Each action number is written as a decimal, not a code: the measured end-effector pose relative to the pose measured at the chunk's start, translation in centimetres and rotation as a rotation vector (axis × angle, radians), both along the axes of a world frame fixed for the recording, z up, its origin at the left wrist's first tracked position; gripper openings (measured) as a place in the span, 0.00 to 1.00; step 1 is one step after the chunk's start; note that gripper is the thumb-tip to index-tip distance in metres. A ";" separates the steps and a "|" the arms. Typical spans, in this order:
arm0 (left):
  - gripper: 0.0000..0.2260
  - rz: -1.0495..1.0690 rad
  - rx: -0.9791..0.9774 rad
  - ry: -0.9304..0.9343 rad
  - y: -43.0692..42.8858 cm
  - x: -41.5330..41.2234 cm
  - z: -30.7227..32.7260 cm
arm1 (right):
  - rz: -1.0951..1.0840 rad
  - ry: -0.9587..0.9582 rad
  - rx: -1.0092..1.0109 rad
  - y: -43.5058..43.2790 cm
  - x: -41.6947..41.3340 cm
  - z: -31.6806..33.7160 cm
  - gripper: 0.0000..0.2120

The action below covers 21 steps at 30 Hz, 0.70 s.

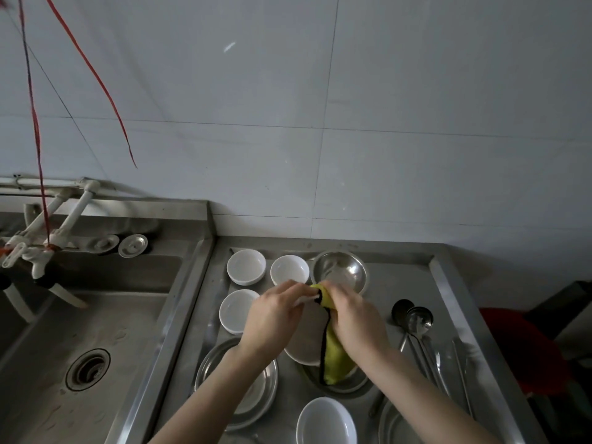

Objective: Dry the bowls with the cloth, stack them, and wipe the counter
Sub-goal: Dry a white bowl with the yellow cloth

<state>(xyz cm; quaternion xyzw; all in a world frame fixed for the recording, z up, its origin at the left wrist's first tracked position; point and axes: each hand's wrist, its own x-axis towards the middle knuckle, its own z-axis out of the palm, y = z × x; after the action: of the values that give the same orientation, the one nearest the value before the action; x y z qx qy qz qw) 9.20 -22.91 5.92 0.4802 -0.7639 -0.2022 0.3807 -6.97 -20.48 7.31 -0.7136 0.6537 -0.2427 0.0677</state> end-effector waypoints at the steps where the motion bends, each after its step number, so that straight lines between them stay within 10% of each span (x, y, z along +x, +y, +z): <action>1: 0.11 0.002 0.009 0.020 -0.2 -0.1 0.1 | -0.009 -0.029 -0.009 0.0 0.1 -0.3 0.20; 7: 0.20 0.176 0.182 0.228 0.5 0.1 -0.6 | -0.255 -0.295 -0.030 -0.2 0.1 -0.4 0.18; 14: 0.17 0.011 -0.004 -0.052 0.1 0.2 -0.3 | 0.026 0.043 -0.031 -0.2 0.6 -0.3 0.18; 21: 0.17 0.176 0.209 0.243 1.2 1.4 -0.6 | -0.211 -0.249 -0.037 -0.3 0.3 -0.3 0.16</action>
<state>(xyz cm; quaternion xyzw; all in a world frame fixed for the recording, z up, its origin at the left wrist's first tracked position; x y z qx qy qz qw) 10.65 -21.73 5.34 0.5540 -0.6422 -0.3031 0.4346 -6.65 -20.79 7.01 -0.6066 0.7070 -0.3469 0.1094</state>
